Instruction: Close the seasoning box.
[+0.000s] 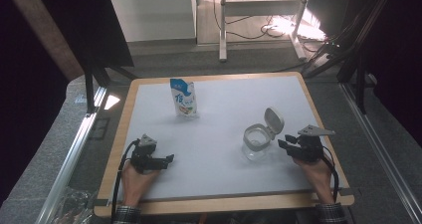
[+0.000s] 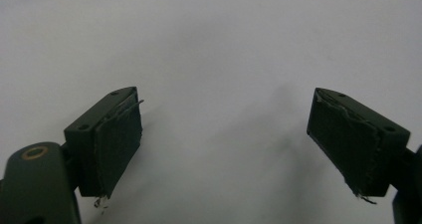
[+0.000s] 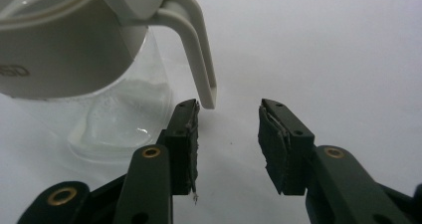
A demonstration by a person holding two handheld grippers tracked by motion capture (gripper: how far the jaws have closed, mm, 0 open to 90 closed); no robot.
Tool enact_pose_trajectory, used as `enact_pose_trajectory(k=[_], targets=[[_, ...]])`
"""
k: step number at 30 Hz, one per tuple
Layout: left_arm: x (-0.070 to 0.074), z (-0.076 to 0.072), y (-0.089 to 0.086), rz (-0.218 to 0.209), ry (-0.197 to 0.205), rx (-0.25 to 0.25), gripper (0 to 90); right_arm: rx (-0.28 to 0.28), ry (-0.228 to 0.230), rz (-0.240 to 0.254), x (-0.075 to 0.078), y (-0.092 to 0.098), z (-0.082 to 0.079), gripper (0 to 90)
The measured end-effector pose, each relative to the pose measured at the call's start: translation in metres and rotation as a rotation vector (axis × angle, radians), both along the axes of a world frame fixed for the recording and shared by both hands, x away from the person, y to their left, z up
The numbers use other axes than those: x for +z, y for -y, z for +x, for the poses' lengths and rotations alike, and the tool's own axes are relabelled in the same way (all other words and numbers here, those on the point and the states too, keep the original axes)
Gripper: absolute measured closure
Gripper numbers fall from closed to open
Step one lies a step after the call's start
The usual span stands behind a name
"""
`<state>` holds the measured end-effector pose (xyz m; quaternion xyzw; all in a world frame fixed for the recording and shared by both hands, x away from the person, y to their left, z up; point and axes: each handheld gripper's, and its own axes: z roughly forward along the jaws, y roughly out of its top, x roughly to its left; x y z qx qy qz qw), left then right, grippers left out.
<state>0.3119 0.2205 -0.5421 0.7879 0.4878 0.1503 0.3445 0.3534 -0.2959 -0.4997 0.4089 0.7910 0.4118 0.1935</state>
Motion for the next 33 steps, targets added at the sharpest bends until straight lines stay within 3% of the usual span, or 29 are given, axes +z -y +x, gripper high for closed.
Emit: enact_pose_trajectory(k=[2, 4, 10, 18, 25, 30, 33], targets=[[0.007, 0.004, 0.003, 0.043, 0.012, -0.008, 13.5, -0.002, -0.002, 0.002, -0.003, 0.0, 0.0, 58.8], [0.017, 0.009, 0.006, 0.053, 0.031, -0.025, 13.6, -0.005, -0.006, -0.003, -0.005, -0.001, -0.001, 58.2], [0.039, 0.026, 0.012, 0.043, 0.073, -0.068, 16.2, 0.002, -0.005, -0.034, -0.011, -0.003, -0.003, 56.3], [0.059, 0.047, 0.014, 0.027, 0.09, -0.103, 19.2, -0.005, -0.02, -0.035, -0.016, 0.001, -0.004, 54.8], [0.074, 0.069, 0.011, 0.026, 0.115, -0.097, 21.5, -0.011, -0.029, -0.031, -0.021, 0.002, -0.004, 52.8], [0.08, 0.084, 0.009, 0.0, 0.132, -0.092, 27.3, -0.009, -0.036, -0.031, -0.023, 0.001, -0.004, 52.1], [0.084, 0.093, 0.009, 0.006, 0.131, -0.093, 30.6, -0.007, -0.042, -0.033, -0.024, 0.001, -0.004, 51.8]])
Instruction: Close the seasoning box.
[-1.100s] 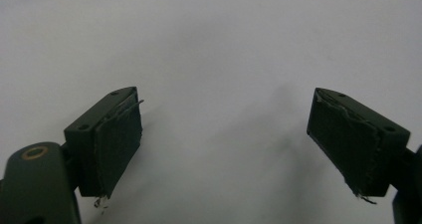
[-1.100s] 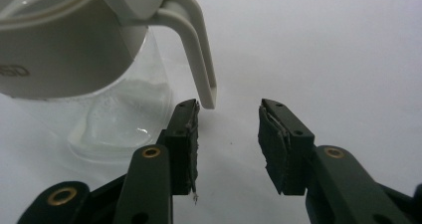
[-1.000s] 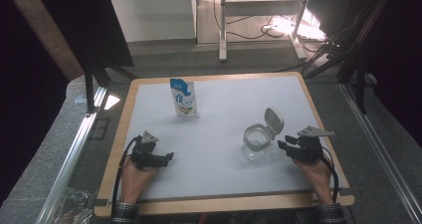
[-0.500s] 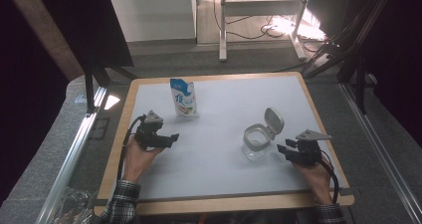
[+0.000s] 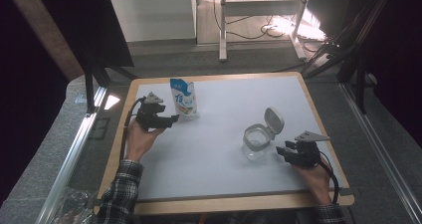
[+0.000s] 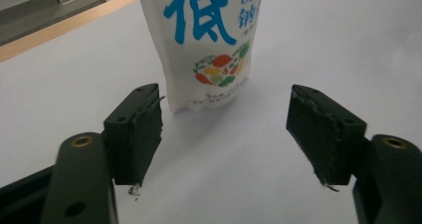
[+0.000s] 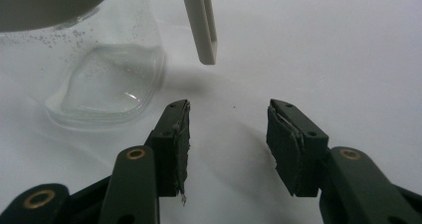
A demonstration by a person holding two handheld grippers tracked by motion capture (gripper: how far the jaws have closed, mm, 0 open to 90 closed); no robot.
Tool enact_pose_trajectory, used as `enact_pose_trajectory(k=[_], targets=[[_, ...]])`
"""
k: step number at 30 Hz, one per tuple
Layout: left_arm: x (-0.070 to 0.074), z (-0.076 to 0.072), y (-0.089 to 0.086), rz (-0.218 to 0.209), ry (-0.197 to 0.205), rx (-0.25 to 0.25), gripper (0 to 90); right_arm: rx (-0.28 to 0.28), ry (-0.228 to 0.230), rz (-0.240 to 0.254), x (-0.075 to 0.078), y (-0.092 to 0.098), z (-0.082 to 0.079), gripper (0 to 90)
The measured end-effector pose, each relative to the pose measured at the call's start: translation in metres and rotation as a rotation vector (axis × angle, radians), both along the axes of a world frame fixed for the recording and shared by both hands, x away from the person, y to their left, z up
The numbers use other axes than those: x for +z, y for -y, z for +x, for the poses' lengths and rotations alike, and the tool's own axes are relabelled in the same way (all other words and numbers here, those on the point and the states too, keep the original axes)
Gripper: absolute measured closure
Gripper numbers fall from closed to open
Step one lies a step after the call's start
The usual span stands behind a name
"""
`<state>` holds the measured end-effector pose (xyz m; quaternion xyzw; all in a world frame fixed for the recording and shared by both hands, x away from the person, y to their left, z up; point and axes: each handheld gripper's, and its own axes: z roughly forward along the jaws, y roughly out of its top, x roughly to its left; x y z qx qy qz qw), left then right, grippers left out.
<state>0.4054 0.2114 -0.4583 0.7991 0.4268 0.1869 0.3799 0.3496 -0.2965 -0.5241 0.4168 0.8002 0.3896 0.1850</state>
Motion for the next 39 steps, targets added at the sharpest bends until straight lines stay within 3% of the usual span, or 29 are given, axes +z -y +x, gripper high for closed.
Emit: enact_pose_trajectory(k=[2, 11, 13, 22, 25, 30, 34, 39], targets=[[0.002, 0.006, 0.0, 0.011, -0.002, -0.006, 31.3, 0.0, 0.0, -0.002, -0.001, 0.0, 0.0, 51.7], [0.016, 0.027, -0.004, -0.019, -0.002, -0.03, 36.5, -0.009, -0.016, 0.009, -0.003, 0.002, 0.001, 49.4], [0.019, 0.031, -0.005, -0.01, -0.007, -0.037, 37.6, -0.006, -0.025, 0.01, -0.003, 0.002, 0.001, 48.6], [0.021, 0.052, -0.007, 0.002, -0.006, -0.055, 42.5, 0.005, -0.029, -0.003, -0.004, 0.0, 0.002, 46.0], [0.022, 0.06, -0.006, 0.016, -0.002, -0.07, 42.5, 0.01, -0.032, -0.002, -0.004, 0.0, 0.002, 44.8], [0.022, 0.07, -0.004, 0.003, 0.002, -0.116, 42.5, 0.017, -0.03, -0.007, -0.004, -0.001, 0.001, 43.2], [0.023, 0.074, -0.002, -0.013, -0.001, -0.147, 49.1, 0.02, -0.032, -0.004, -0.004, 0.0, 0.002, 42.5], [0.026, 0.074, 0.002, 0.026, 0.007, -0.157, 63.4, 0.022, -0.033, -0.004, -0.004, -0.001, 0.002, 41.9]])
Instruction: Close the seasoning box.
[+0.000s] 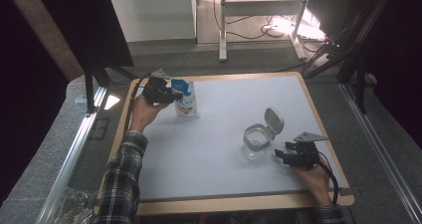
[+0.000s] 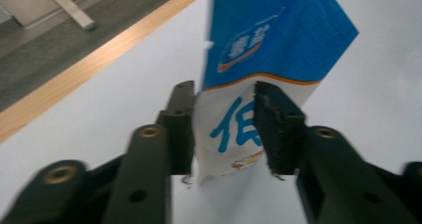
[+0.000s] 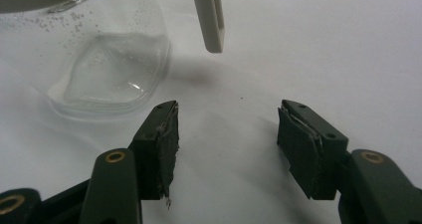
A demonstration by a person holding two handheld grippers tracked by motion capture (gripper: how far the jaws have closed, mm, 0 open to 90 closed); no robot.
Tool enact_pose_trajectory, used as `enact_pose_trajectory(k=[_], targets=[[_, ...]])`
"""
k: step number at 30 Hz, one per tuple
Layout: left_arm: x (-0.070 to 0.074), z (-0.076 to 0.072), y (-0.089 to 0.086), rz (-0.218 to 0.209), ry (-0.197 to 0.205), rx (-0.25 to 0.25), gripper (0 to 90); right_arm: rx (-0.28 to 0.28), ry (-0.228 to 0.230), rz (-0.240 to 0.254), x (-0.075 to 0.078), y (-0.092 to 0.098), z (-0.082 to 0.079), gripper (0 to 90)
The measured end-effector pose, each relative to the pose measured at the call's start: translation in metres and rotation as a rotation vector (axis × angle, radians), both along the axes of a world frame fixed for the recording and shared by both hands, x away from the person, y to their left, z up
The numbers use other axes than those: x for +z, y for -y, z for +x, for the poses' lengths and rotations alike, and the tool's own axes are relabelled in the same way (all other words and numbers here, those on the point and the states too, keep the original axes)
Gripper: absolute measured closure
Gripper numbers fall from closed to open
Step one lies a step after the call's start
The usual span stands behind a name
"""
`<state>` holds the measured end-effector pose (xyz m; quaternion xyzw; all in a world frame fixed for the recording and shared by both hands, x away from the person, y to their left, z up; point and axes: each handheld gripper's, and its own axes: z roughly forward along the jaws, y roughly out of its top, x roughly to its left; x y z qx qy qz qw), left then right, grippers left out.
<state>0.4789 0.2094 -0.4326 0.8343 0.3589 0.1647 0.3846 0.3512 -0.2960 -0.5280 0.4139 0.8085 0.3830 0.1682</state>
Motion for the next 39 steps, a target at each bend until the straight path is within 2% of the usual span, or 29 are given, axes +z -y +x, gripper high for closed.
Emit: enact_pose_trajectory(k=[5, 8, 9, 14, 18, 22, 26, 29, 32, 36, 39], targets=[[0.002, -0.002, 0.003, 0.031, 0.012, -0.004, 77.5, 0.002, 0.0, -0.001, 0.0, 0.0, 0.0, 41.3], [0.002, -0.003, 0.005, 0.042, 0.014, -0.013, 82.9, 0.003, -0.001, -0.001, 0.0, 0.0, 0.0, 41.1], [0.002, -0.004, 0.006, 0.044, 0.013, -0.015, 87.5, 0.003, -0.001, -0.001, 0.0, 0.0, 0.0, 41.0], [0.004, -0.008, 0.007, 0.01, -0.011, -0.017, 89.4, 0.005, -0.002, 0.004, 0.0, 0.0, 0.0, 40.8], [0.008, -0.017, 0.009, -0.006, -0.034, -0.023, 89.6, 0.006, -0.005, 0.004, 0.0, 0.0, 0.001, 40.7], [0.008, -0.025, 0.006, -0.039, -0.058, -0.012, 89.6, 0.006, -0.003, 0.004, 0.0, 0.0, 0.0, 40.6], [0.004, -0.028, -0.001, -0.045, -0.053, 0.004, 89.0, 0.005, -0.004, 0.004, 0.0, 0.0, 0.0, 40.6], [-0.002, -0.028, -0.007, -0.082, -0.049, 0.013, 87.5, 0.006, -0.003, 0.003, 0.0, 0.0, 0.0, 40.6], [-0.006, -0.027, -0.011, -0.119, -0.049, -0.006, 83.8, 0.005, -0.003, 0.003, 0.0, 0.0, 0.0, 40.6], [-0.012, -0.026, -0.007, -0.095, -0.049, -0.011, 71.2, 0.006, -0.004, 0.003, 0.0, 0.0, 0.0, 40.3], [-0.018, -0.024, -0.002, -0.061, -0.053, -0.002, 67.0, 0.007, -0.005, 0.002, 0.0, 0.0, 0.001, 40.2]])
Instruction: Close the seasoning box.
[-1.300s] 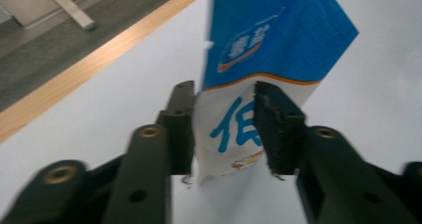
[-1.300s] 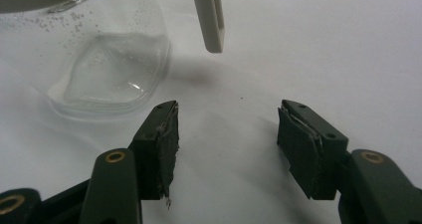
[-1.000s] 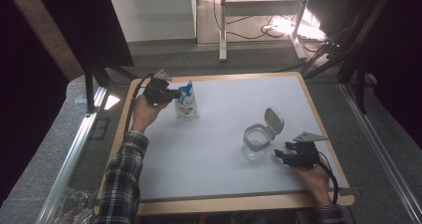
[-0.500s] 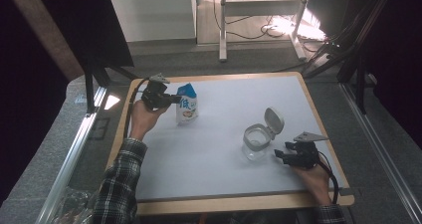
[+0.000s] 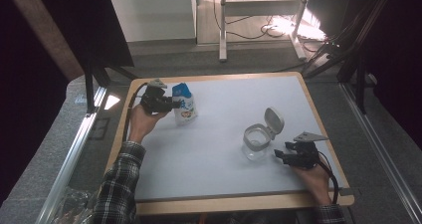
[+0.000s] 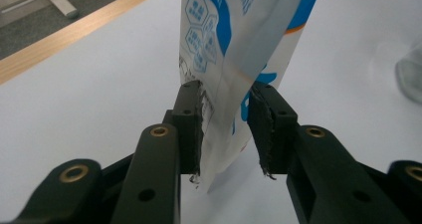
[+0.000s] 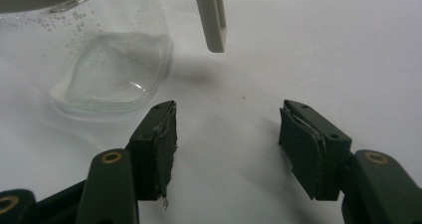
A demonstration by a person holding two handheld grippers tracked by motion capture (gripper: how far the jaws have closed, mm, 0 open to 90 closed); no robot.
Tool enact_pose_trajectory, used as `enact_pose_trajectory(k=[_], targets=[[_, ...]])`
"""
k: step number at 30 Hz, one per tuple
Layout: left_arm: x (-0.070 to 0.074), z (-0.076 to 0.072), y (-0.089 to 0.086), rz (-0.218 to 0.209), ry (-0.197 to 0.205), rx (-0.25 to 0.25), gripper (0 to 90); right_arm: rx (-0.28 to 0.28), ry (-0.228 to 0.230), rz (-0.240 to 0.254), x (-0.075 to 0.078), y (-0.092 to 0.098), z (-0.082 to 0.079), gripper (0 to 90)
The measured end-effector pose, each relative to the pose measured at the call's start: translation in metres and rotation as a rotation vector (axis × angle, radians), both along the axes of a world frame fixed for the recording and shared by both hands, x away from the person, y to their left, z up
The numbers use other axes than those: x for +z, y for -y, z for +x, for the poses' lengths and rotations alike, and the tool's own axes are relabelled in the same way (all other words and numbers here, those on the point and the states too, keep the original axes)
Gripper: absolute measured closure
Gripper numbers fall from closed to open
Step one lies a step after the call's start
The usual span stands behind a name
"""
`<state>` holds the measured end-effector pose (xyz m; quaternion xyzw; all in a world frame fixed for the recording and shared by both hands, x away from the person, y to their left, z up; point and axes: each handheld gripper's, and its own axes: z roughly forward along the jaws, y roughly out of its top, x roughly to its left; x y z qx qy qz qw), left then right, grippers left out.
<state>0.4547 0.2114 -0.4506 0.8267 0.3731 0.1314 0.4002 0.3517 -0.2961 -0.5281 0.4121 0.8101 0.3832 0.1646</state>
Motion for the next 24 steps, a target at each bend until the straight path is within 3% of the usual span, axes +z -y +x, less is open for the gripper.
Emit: enact_pose_trajectory(k=[8, 12, 19, 24], targets=[[-0.008, 0.004, -0.002, -0.054, -0.001, 0.02, 59.9, 0.002, -0.001, 0.003, 0.0, 0.0, 0.0, 39.6], [-0.011, 0.002, -0.002, -0.07, 0.01, 0.008, 68.7, 0.003, -0.002, 0.003, 0.0, 0.0, 0.0, 39.4], [-0.014, 0.0, -0.005, -0.079, 0.018, 0.001, 71.5, 0.004, -0.002, 0.004, 0.0, 0.0, 0.0, 39.2], [-0.014, -0.003, -0.008, -0.075, 0.046, -0.006, 82.3, 0.005, -0.002, 0.004, 0.0, 0.0, 0.0, 39.1]])
